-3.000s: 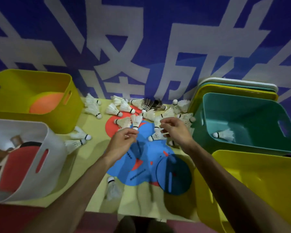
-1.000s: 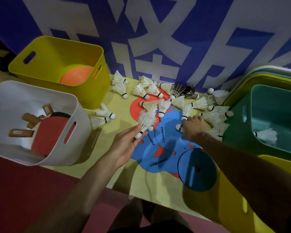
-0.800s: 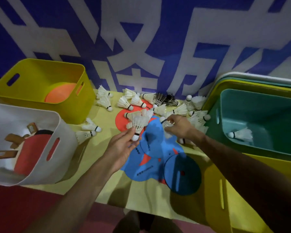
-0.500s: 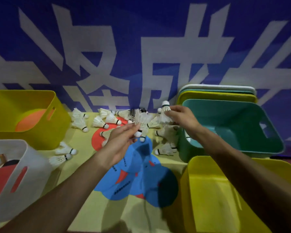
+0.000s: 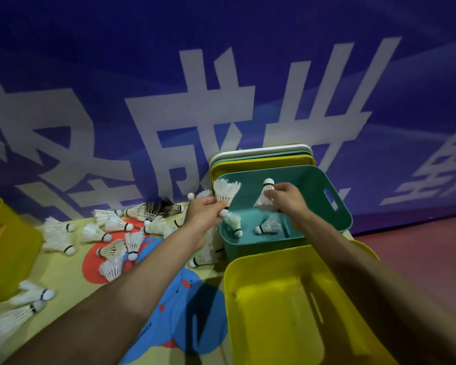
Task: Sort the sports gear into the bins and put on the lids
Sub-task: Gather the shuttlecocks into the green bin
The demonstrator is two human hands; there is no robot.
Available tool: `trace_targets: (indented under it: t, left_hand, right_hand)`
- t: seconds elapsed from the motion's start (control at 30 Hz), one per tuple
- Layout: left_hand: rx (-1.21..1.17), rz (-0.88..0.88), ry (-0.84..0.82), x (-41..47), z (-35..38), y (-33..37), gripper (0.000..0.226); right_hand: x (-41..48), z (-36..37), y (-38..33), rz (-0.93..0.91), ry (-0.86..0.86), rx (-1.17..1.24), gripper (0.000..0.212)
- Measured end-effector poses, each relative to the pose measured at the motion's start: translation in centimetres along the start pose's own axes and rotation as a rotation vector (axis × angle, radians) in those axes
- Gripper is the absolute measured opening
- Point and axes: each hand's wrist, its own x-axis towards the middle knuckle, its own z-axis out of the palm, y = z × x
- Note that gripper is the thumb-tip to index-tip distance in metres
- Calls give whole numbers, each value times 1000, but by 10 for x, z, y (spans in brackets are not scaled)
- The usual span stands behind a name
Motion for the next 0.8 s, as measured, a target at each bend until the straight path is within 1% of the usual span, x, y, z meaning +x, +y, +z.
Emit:
trace_targets:
  t: [0.03,0.07,0.13,0.17,0.27,0.37,0.53,0.67,0.8]
  left_hand:
    - [-8,-27,3,0,4,-1,3]
    - [-17,-43,0,0,6,-3,5]
    - [-33,-61,-24,-1,7,-6,23]
    - [-34,-63,-36,-2,5,-8,27]
    - [-28,-47,-50,-3,-1,-12,25]
    - [-9,-18,-50,-5,-11,-14,20]
    - [18,26,-20,-12,-38,-11,19]
    - [51,51,28,-11,-71,-13,17]
    - [32,44,90,-6,-116,-21,14]
  right_hand:
    - [0,-2,2,-8,9,-28,9]
    - [1,-4,6,-15,12,-50,14]
    - [4,-6,12,0,0,-66,31]
    - [4,-6,14,10,-6,-68,37]
    - [2,-3,15,16,-37,-78,42]
    - [-2,4,12,-24,-78,-85,39]
    - [-10,26,-2,-131,-119,-110,31]
    - [-23,52,-17,-226,-163,-151,22]
    - [-35,88,-32,-316,-217,-230,22]
